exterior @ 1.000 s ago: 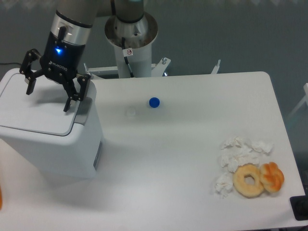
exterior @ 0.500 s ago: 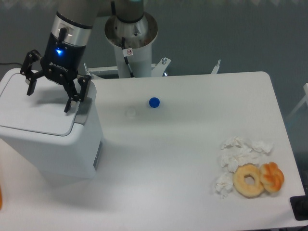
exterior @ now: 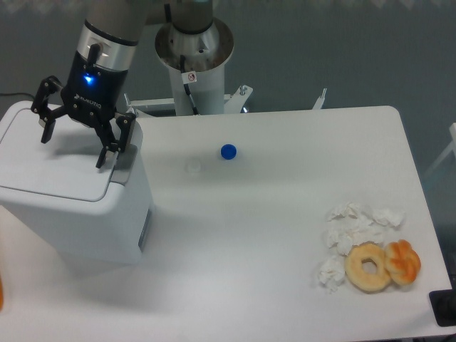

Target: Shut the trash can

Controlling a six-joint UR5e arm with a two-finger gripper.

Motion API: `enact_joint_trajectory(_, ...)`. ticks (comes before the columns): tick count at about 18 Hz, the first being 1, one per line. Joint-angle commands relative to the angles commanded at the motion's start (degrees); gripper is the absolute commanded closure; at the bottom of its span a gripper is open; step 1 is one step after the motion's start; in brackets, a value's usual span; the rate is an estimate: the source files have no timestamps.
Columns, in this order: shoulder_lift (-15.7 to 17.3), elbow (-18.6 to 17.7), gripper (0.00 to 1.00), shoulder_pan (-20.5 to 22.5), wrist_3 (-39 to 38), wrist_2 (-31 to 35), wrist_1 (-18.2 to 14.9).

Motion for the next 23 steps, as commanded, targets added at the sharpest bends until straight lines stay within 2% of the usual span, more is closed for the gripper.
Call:
enact_joint_trajectory(16, 0.7, 0.17, 0.0, 0.0, 0.0, -0.18, -0.44)
enact_joint_trajectory(23, 1.85, 1.49, 0.0, 3.6, 0.09, -0.18, -0.26)
